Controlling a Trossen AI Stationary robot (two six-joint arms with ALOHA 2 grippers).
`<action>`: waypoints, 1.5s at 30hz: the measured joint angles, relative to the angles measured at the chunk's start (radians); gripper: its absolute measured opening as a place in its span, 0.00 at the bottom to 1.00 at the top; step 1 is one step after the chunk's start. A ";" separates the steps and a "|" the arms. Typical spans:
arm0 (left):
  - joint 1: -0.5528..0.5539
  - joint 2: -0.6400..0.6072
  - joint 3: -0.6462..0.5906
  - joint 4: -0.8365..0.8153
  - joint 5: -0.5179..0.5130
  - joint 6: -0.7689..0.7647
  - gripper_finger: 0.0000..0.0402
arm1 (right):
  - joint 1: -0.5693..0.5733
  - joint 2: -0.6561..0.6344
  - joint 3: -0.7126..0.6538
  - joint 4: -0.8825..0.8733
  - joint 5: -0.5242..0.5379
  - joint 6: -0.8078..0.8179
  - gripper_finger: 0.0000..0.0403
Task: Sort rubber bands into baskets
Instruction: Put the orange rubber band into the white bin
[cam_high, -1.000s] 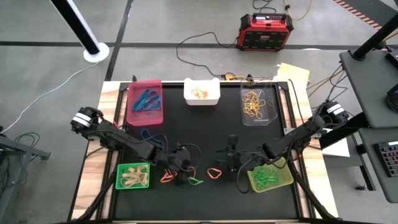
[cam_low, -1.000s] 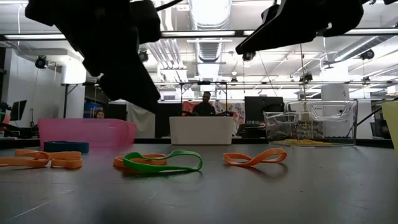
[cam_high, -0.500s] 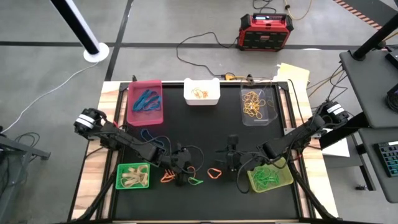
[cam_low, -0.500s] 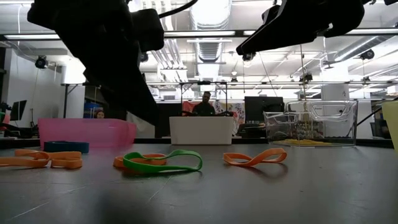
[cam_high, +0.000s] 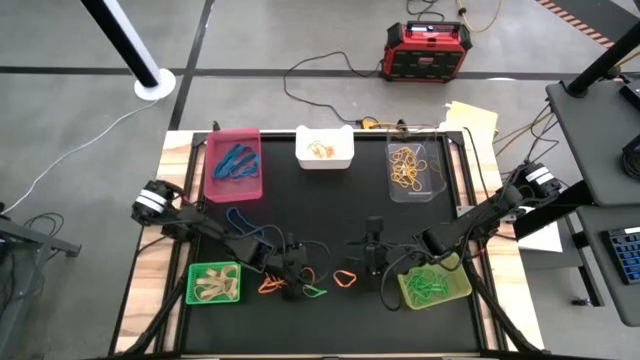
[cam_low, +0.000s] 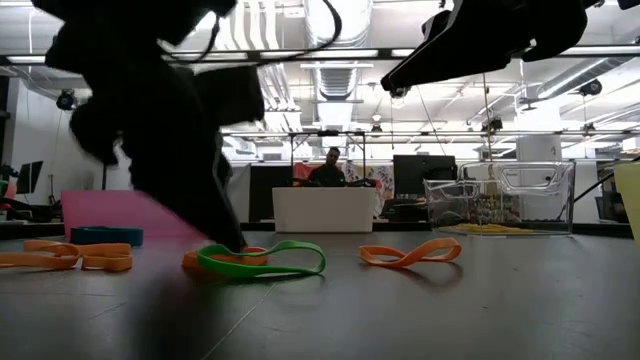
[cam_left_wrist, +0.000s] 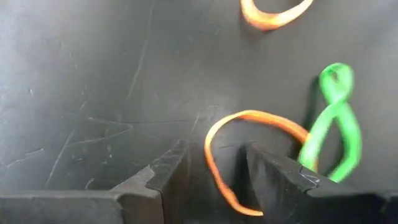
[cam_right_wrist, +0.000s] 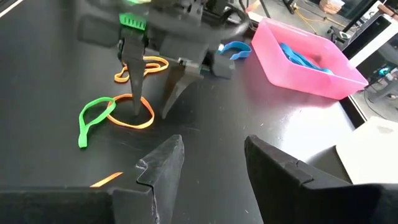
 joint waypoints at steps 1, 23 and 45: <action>0.000 0.011 0.001 0.001 -0.006 0.002 0.36 | 0.000 0.000 -0.001 0.000 0.000 0.000 0.42; -0.006 -0.058 -0.004 -0.036 -0.129 0.129 0.00 | -0.027 0.001 -0.005 0.000 -0.001 0.024 0.41; 0.018 -0.405 -0.011 -0.248 -0.501 0.314 0.00 | -0.181 0.043 -0.006 0.253 -0.216 -0.059 0.43</action>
